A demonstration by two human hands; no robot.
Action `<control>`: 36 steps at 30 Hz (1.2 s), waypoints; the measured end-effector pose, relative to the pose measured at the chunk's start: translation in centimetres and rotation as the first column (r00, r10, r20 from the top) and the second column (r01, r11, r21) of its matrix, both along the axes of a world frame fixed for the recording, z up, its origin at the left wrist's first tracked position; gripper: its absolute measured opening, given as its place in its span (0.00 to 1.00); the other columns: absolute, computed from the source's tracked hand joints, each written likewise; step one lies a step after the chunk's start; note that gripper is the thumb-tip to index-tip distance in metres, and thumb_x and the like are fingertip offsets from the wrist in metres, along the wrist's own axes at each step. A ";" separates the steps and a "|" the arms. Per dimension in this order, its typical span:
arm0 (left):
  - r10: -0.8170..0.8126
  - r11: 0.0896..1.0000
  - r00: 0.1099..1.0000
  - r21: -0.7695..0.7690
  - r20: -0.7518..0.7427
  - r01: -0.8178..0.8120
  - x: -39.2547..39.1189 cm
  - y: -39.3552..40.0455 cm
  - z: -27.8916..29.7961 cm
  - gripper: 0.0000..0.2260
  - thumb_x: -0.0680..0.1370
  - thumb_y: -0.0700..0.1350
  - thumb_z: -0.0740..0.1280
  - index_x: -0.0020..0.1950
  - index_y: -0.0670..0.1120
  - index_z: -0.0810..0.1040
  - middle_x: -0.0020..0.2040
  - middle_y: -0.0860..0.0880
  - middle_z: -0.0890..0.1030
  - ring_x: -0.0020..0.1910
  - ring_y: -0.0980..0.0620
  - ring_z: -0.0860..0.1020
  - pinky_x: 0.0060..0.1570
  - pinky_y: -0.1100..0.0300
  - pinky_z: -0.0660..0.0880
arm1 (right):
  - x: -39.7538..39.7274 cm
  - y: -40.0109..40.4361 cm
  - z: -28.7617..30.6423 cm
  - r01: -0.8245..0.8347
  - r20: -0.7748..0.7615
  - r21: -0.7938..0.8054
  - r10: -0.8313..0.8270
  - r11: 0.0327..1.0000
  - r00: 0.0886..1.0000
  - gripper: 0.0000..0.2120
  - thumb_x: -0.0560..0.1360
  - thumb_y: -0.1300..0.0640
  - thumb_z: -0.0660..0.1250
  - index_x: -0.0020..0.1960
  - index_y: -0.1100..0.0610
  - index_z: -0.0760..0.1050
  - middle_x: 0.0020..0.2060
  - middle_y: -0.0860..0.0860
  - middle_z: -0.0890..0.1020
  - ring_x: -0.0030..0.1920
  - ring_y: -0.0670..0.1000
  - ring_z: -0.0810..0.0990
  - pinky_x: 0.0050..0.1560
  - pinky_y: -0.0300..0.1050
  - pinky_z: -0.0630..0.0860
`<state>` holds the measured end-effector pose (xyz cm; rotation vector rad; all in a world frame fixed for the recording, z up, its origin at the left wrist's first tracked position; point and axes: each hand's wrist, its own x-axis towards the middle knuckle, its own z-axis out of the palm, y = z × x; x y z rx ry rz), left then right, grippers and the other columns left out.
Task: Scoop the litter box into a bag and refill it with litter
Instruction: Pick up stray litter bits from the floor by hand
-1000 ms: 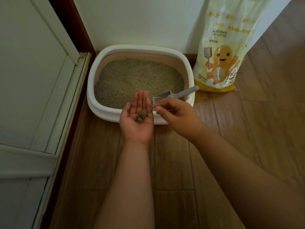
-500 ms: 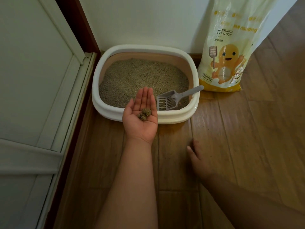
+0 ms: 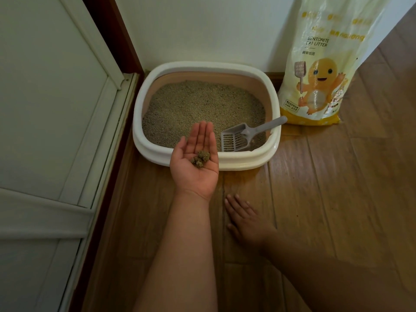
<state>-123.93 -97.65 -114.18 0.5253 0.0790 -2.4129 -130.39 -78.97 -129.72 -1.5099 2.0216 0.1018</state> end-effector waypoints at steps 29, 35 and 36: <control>-0.021 1.000 1.000 0.017 0.010 0.021 -0.1 0.0 0.0 0.18 0.84 0.47 0.61 0.59 0.35 0.83 0.64 0.39 0.82 0.64 0.42 0.81 0.60 0.51 0.81 | -1.3 -3.5 1.9 0.359 0.026 -0.084 -0.358 0.929 0.933 0.04 0.82 0.53 0.63 0.52 0.46 0.77 0.53 0.46 0.78 0.46 0.45 0.76 0.53 0.43 0.79; -0.014 1.000 1.000 0.017 0.024 0.014 0.0 0.1 -0.1 0.17 0.84 0.46 0.61 0.60 0.35 0.83 0.65 0.39 0.82 0.64 0.41 0.81 0.62 0.50 0.79 | -2.4 -5.0 6.5 0.579 0.267 -0.240 -0.520 0.779 0.811 0.04 0.78 0.55 0.69 0.46 0.48 0.76 0.42 0.46 0.80 0.42 0.46 0.80 0.44 0.41 0.78; -0.008 1.000 1.000 0.017 0.028 0.007 0.0 0.0 -0.2 0.17 0.84 0.46 0.61 0.60 0.35 0.82 0.65 0.39 0.82 0.64 0.41 0.81 0.62 0.50 0.79 | -2.8 -5.4 7.7 0.616 0.331 -0.358 -0.522 0.702 0.787 0.03 0.77 0.56 0.71 0.45 0.49 0.78 0.41 0.45 0.80 0.41 0.45 0.80 0.44 0.42 0.79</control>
